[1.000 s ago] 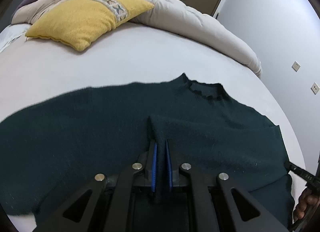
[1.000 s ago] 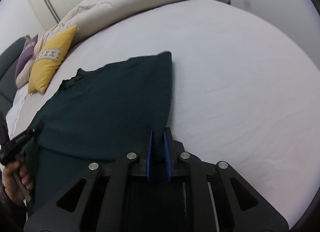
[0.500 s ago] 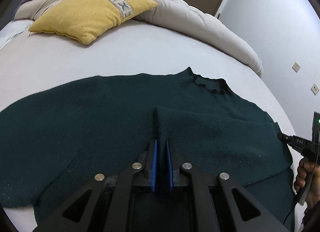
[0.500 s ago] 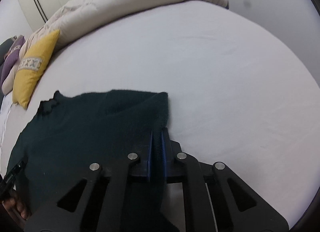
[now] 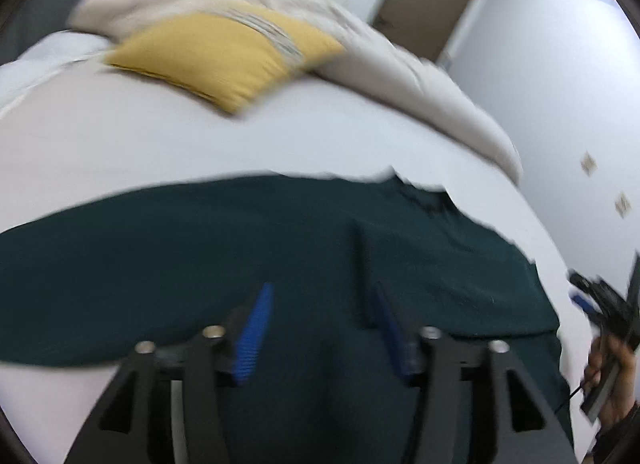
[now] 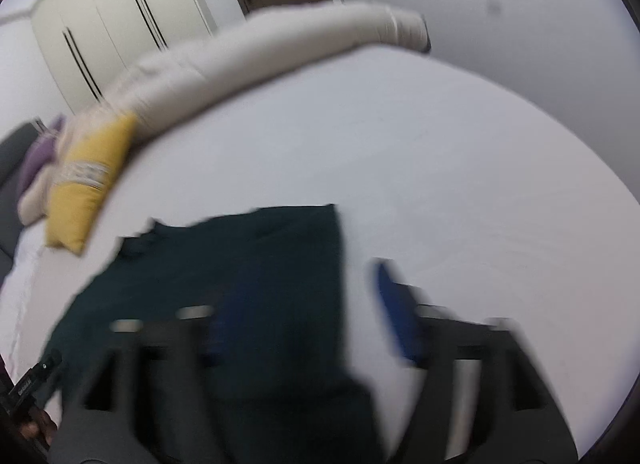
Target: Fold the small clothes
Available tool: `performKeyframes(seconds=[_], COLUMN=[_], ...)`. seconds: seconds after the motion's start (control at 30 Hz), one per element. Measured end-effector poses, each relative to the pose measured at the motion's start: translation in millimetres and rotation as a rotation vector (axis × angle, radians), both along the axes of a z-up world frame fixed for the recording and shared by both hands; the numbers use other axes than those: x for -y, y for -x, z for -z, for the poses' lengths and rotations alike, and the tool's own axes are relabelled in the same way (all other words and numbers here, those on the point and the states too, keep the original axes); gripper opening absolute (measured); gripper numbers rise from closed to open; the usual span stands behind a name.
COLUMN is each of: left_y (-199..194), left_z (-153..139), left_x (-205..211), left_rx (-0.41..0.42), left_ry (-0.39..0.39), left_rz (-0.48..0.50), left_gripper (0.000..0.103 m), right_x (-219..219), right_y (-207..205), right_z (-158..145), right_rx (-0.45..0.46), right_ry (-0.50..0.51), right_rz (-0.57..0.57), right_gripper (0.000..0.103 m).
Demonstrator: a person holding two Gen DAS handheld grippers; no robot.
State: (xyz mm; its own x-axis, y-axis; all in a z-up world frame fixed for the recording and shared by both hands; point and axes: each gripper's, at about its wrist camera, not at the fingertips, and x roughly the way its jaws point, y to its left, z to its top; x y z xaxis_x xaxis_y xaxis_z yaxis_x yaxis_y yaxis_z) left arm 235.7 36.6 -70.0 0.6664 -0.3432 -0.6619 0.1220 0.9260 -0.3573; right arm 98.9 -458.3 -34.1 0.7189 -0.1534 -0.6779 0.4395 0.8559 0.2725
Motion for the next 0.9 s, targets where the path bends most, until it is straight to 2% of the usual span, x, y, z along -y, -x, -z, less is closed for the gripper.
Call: performKeyframes(seconds=[0.1, 0.17, 0.33, 0.43, 0.47, 0.53, 0.57, 0.6, 0.67, 0.8, 0.9], left_y=[30.1, 50.5, 89.0, 100.6, 102.2, 99.1, 95.0, 91.8, 82.4, 67.8, 66.9], left_z=[-8.6, -8.2, 11.3, 27.7, 33.4, 45.8, 47.5, 45.7, 48.1, 40.8, 18.5], left_x=[-78.5, -143.3, -284.2, -329.1, -338.7, -349.0, -345.0, -339.6, -334.3, -324.7, -305.6], left_rx=[0.006, -0.005, -0.085, -0.129, -0.145, -0.172, -0.175, -0.166, -0.188, -0.182, -0.121], left_ry=[0.021, 0.033, 0.081, 0.077, 0.09, 0.132, 0.105, 0.091, 0.129, 0.111, 0.094], left_rz=[-0.14, -0.268, -0.572, -0.698, -0.722, -0.712, -0.697, -0.681, -0.636, -0.613, -0.595], left_gripper=[0.059, 0.059, 0.059, 0.059, 0.059, 0.059, 0.058, 0.046, 0.02, 0.014, 0.011], right_x=[-38.0, -70.5, -137.2, -177.0, -185.9, -201.6, -207.9, -213.3, -222.1, -219.1, -206.6], right_y=[18.4, 28.9, 42.0, 43.1, 42.8, 41.7, 40.5, 38.5, 43.5, 57.0, 65.6], right_z=[-9.2, -10.4, -2.8, 3.7, 5.2, 7.0, 7.9, 8.6, 13.0, 12.7, 11.9], right_rx=[0.019, 0.021, 0.018, 0.002, -0.003, -0.014, -0.02, -0.026, -0.032, -0.026, -0.014], right_ry=[0.024, 0.003, -0.049, -0.062, -0.063, -0.065, -0.065, -0.065, -0.061, -0.071, -0.084], right_rz=[-0.105, -0.183, -0.327, -0.388, -0.402, -0.426, -0.435, -0.441, -0.441, -0.436, -0.419], right_gripper=[0.079, 0.079, 0.077, 0.076, 0.076, 0.075, 0.073, 0.07, 0.068, 0.064, 0.064])
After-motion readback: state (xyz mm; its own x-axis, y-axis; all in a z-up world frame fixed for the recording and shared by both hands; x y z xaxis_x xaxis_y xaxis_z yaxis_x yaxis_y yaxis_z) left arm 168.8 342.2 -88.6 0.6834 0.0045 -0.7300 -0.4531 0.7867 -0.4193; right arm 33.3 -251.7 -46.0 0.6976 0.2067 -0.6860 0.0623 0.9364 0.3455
